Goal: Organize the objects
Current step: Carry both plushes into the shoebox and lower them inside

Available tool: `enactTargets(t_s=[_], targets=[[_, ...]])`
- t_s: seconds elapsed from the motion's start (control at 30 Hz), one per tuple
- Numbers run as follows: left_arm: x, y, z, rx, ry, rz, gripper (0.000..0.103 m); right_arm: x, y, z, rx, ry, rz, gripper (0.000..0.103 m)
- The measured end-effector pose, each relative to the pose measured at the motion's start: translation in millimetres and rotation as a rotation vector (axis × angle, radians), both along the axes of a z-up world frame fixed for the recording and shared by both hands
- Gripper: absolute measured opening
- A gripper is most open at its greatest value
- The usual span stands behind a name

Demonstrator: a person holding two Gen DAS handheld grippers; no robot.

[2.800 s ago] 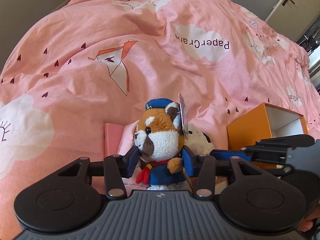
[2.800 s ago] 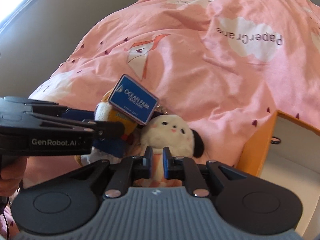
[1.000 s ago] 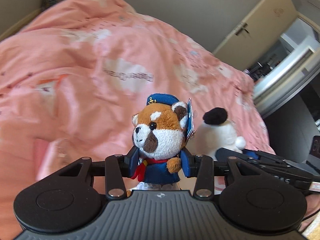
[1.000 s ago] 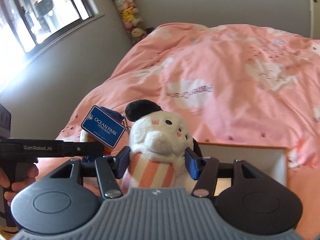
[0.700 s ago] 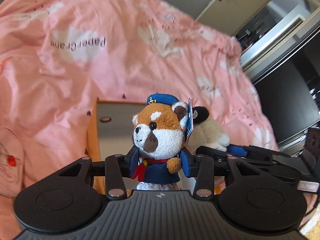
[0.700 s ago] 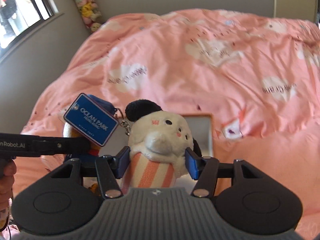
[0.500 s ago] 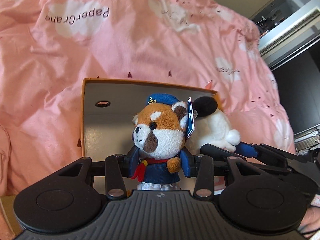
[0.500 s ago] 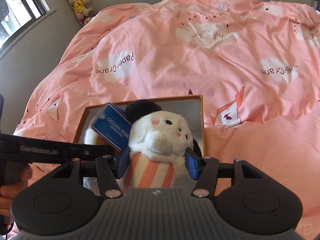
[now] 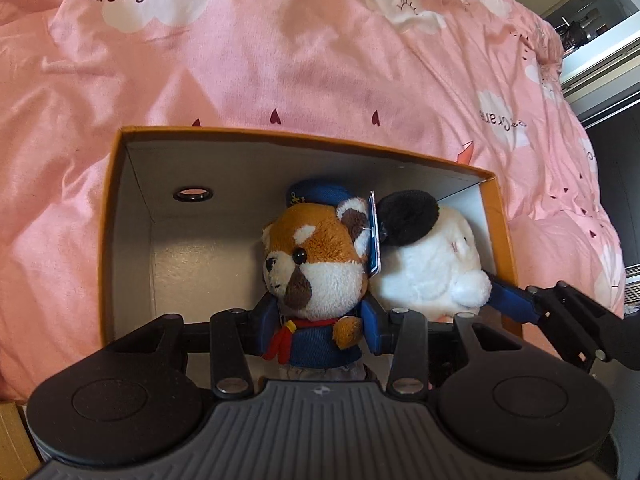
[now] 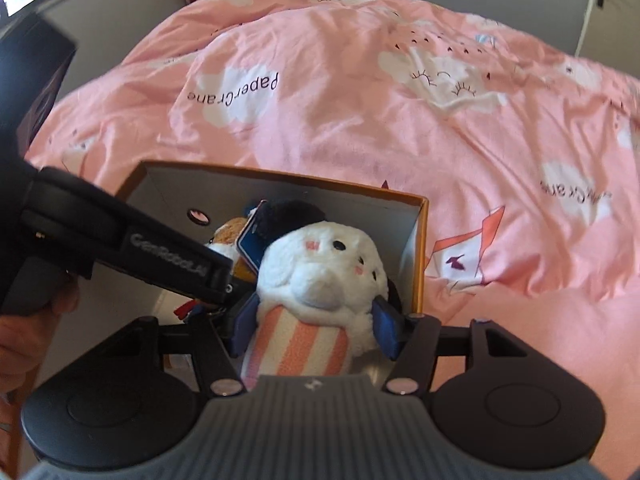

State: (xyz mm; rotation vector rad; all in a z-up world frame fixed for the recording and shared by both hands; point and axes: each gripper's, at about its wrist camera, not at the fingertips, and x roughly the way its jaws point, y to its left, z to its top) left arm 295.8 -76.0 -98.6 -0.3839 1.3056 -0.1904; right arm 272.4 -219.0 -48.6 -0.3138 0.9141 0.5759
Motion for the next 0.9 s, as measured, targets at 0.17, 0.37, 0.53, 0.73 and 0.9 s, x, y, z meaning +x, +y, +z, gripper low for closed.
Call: enactTargets(t_s=[0.17,0.37,0.53,0.73,0.9], targets=[[2,-6,-5,0.038,0.002,-0.029,0.049,2,10,-6,-0.086,-0.004,0.031,0.063],[2,-12,-7,0.078,0.007,-0.088,0.053,-3,14,-10,-0.137,-0.025,0.080,0.065],[2,-16,-11,0.060,-0.012,-0.131,0.066,-13,15,-11,-0.204,-0.066,0.157,0.067],[-2,-15,0,0.048,-0.019,-0.156,0.067,-14,4,1,-0.154,-0.034,0.184,0.062],[-10,-7,20,0.011,-0.052,-0.211,0.057,-21,-6,10,-0.132,-0.021,0.218,0.051]])
